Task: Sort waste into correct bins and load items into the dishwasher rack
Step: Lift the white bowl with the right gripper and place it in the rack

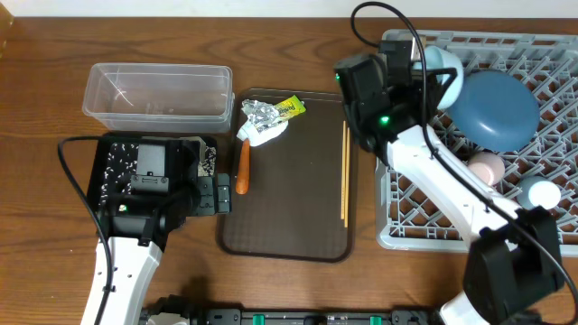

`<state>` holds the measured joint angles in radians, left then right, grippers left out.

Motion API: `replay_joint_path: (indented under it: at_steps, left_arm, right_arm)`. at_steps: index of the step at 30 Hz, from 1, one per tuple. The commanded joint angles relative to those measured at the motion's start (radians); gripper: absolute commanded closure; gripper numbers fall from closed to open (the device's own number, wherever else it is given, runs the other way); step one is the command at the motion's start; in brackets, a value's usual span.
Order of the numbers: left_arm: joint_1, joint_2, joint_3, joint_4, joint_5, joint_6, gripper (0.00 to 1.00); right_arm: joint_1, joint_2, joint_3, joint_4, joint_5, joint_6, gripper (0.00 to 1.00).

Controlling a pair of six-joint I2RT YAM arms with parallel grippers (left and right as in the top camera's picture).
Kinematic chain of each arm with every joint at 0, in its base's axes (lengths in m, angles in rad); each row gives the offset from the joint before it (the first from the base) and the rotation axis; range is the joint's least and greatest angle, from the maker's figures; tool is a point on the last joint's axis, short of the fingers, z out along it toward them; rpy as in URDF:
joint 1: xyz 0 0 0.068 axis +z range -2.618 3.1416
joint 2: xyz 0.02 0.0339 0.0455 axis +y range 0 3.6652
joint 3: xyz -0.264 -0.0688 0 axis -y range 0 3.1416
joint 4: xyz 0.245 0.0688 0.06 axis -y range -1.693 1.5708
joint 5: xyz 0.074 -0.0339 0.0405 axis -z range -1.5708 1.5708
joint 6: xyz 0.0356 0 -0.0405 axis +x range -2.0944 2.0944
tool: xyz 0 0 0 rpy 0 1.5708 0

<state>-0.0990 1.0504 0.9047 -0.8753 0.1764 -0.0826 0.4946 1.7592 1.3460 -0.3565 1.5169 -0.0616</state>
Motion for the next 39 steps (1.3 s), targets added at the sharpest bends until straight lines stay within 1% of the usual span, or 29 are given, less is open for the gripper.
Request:
replay_joint_path:
  at_steps: [1, 7, 16, 23, 31, 37, 38, 39]
  left_arm:
    - [0.006, -0.007, 0.019, -0.003, -0.006, -0.005, 0.02]
    - [0.006, -0.007, 0.019, -0.003, -0.006, -0.005, 0.02]
    - [0.006, -0.007, 0.019, -0.003, -0.006, -0.005, 0.02]
    - [0.006, -0.007, 0.019, -0.003, -0.006, -0.005, 0.02]
    - [0.006, -0.007, 0.019, -0.003, -0.006, -0.005, 0.02]
    - [0.006, -0.007, 0.019, -0.003, -0.006, -0.005, 0.02]
    - [0.006, -0.007, 0.019, -0.003, -0.006, -0.005, 0.02]
    - [0.006, -0.007, 0.019, -0.003, -0.006, -0.005, 0.02]
  right_arm:
    - [0.001, 0.030, 0.001, 0.031, 0.068, -0.068, 0.99]
    - [-0.034, 0.080, 0.001, 0.069, 0.068, -0.090, 0.99]
    - [-0.109, 0.177, 0.001, 0.097, 0.068, -0.259, 0.99]
    - [-0.087, 0.203, 0.001, 0.117, 0.050, -0.270, 0.98]
    - [-0.080, 0.286, 0.001, 0.118, 0.050, -0.348, 0.99]
    - [-0.033, 0.304, 0.001, 0.126, 0.017, -0.364, 0.99]
    - [-0.021, 0.304, 0.001, 0.135, 0.010, -0.370, 0.95]
    - [-0.006, 0.304, 0.001, 0.139, -0.012, -0.394, 0.85]
